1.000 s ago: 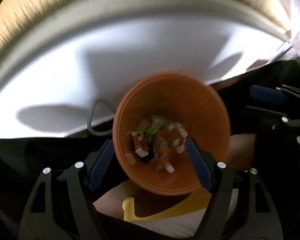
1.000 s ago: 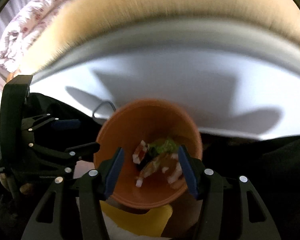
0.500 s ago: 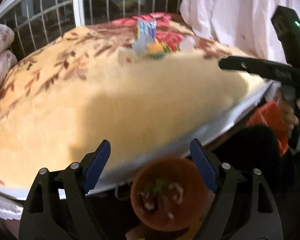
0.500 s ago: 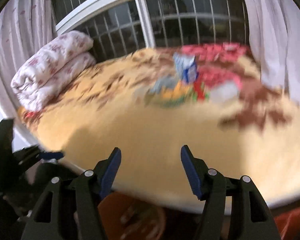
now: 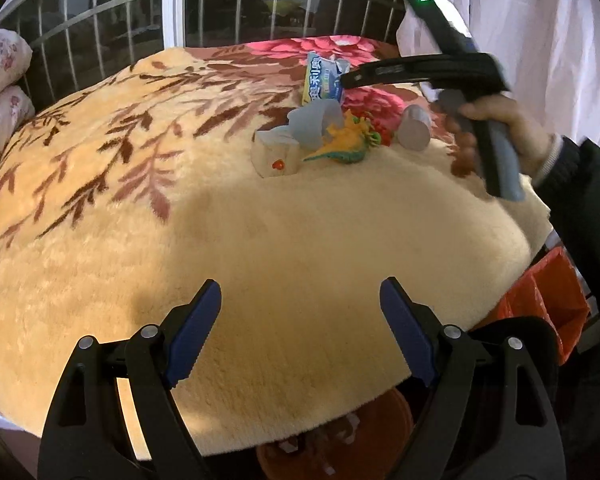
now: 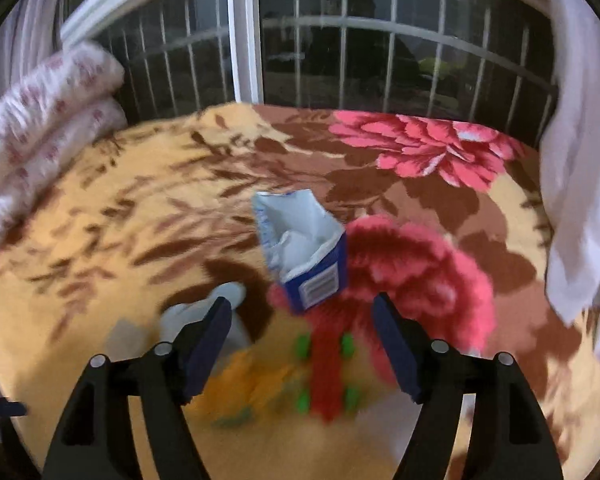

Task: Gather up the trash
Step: 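Move both grippers back to the bed toward the carton, then grasp the white-blue carton with the right gripper while the left grasps the wooden block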

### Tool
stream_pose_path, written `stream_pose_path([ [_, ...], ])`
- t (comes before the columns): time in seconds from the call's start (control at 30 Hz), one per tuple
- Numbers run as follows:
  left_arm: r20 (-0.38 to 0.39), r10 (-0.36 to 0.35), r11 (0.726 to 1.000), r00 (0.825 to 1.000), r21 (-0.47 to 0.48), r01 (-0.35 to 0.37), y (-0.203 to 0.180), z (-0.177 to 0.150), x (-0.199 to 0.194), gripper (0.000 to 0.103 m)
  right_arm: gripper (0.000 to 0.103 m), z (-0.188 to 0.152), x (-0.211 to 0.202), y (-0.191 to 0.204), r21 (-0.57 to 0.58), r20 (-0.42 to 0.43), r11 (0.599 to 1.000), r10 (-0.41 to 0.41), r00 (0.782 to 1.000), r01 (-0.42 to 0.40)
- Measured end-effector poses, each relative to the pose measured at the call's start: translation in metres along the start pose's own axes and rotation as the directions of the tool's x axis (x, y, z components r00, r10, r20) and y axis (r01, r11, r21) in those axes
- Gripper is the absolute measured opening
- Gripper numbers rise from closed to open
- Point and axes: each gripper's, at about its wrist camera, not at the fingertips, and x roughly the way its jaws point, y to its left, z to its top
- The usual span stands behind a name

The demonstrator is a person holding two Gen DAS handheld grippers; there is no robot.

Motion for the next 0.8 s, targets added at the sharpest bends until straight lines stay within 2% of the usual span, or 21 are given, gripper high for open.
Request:
stream_pose_path([
  [0.23, -0.014, -0.003, 1.000, 1.000, -0.010, 0.002, 0.000, 0.006, 0.012, 0.080, 0.071, 0.022, 0.057, -0.003, -0.029, -0.107, 1.000, -0.012, 0.994, 0.009],
  [0.27, -0.017, 0.000, 1.000, 1.000, -0.010, 0.000, 0.000, 0.007, 0.013, 0.080, 0.069, 0.024, 0.066, -0.002, -0.029, -0.118, 0.999, -0.022, 0.993, 0.019],
  [0.3, -0.019, 0.000, 1.000, 1.000, -0.010, -0.001, 0.000, 0.008, 0.014, 0.080, 0.054, 0.025, 0.074, -0.002, -0.025, -0.132, 1.000, -0.019, 0.991, 0.016],
  [0.37, -0.020, 0.001, 1.000, 1.000, -0.014, -0.002, 0.000, 0.009, 0.014, 0.080, 0.052, 0.025, 0.081, -0.004, 0.003, -0.149, 1.000, -0.009, 0.989, 0.010],
  [0.53, -0.024, 0.004, 0.999, 1.000, -0.035, -0.005, 0.001, 0.013, 0.018, 0.080, 0.049, 0.026, 0.062, -0.011, 0.078, -0.083, 0.997, -0.014, 0.996, 0.021],
  [0.7, -0.027, 0.028, 0.998, 0.999, -0.051, -0.029, 0.001, 0.021, 0.026, 0.080, 0.049, 0.022, 0.013, -0.026, 0.158, 0.021, 0.987, 0.022, 1.000, -0.025],
  [0.8, -0.029, 0.050, 0.998, 0.998, -0.044, -0.051, 0.002, 0.029, 0.036, 0.080, 0.050, 0.004, -0.024, -0.031, 0.203, 0.080, 0.977, 0.043, 0.996, -0.059],
])
